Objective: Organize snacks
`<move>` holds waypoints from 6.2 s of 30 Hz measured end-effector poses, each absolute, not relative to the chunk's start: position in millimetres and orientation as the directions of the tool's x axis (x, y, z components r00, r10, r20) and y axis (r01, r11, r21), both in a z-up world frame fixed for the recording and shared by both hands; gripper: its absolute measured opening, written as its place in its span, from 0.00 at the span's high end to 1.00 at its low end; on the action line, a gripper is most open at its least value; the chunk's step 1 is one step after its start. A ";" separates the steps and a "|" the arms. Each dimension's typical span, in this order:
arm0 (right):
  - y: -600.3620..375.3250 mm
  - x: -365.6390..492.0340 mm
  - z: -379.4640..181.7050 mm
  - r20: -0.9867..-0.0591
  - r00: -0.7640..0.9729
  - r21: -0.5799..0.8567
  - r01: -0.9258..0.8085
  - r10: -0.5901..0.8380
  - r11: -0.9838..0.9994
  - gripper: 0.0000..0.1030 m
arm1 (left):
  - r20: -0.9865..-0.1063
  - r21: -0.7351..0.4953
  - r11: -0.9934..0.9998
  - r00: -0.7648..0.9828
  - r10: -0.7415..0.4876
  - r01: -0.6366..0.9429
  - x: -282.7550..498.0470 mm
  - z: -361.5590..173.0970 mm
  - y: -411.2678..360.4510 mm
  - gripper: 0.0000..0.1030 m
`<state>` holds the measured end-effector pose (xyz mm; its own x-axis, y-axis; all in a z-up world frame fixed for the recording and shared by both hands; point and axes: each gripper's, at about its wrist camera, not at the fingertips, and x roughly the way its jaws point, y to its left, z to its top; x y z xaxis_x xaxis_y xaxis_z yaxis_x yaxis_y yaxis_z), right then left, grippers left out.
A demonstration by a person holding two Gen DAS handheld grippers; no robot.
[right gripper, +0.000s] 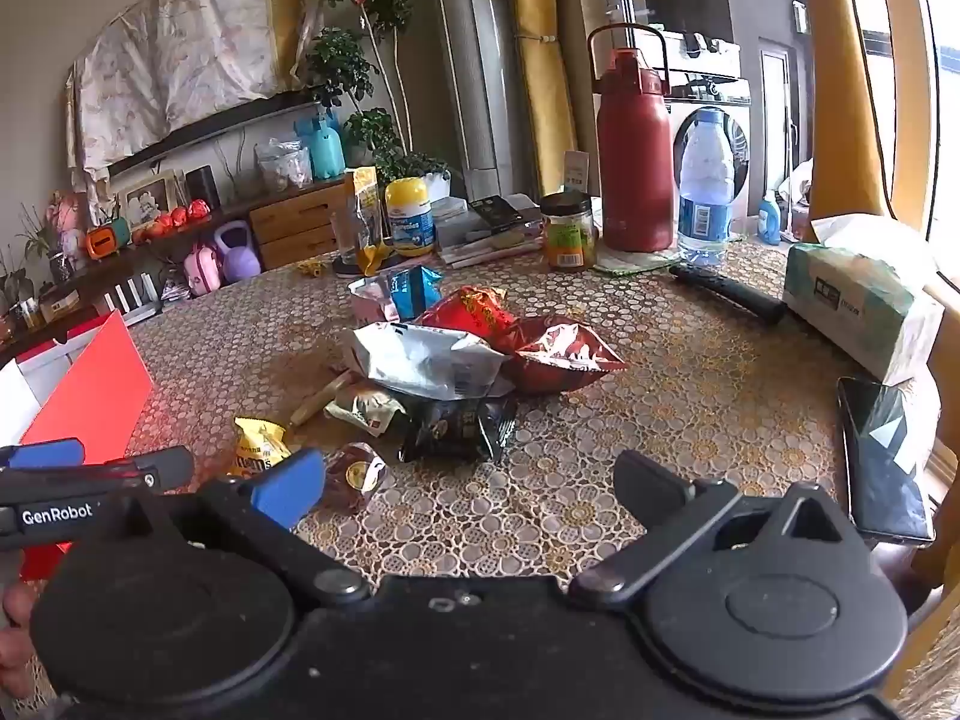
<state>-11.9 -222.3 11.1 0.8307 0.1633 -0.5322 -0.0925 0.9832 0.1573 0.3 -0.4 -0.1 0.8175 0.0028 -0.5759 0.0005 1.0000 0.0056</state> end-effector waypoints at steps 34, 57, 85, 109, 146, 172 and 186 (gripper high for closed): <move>-222.5 -10.4 5.5 -0.545 0.822 0.164 -0.087 0.164 0.983 0.00 | -0.595 -0.026 1.000 0.804 -0.005 -0.013 0.8 -6.9 2.8 0.00; -223.3 -9.6 3.8 -0.547 0.821 0.164 -0.086 0.163 0.983 0.00 | -0.592 -0.019 1.000 0.806 -0.001 -0.012 -0.6 -6.0 1.7 0.00; -223.0 -10.0 5.8 -0.548 0.820 0.164 -0.087 0.164 0.983 0.00 | -0.593 -0.013 1.000 0.805 -0.004 -0.004 0.6 -5.7 0.0 0.00; -228.3 -5.2 -1.3 -0.569 0.804 0.188 -0.080 0.175 0.979 0.00 | -0.630 0.019 1.000 0.777 0.002 0.013 20.3 -23.5 -6.3 0.00; -207.3 92.9 -31.7 -0.607 0.770 0.175 -0.110 0.195 0.978 0.01 | -0.668 0.012 0.999 0.744 -0.018 0.035 104.2 -69.5 -5.1 0.00; -197.2 102.5 -50.0 -0.623 0.762 0.154 -0.104 0.178 0.983 0.46 | -0.641 -0.018 0.995 0.763 -0.083 0.094 94.0 -68.4 -7.0 0.54; -209.5 79.8 -34.1 -0.569 0.795 0.204 -0.112 0.211 0.973 0.51 | -0.570 -0.012 0.996 0.817 -0.082 0.091 53.8 -32.5 -6.4 0.56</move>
<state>79.8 -209.5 -34.1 0.7946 0.2107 -0.5694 -0.1115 0.9725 0.2042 53.8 -6.4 -32.5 0.8174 -0.0817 -0.5702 0.0911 0.9958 -0.0121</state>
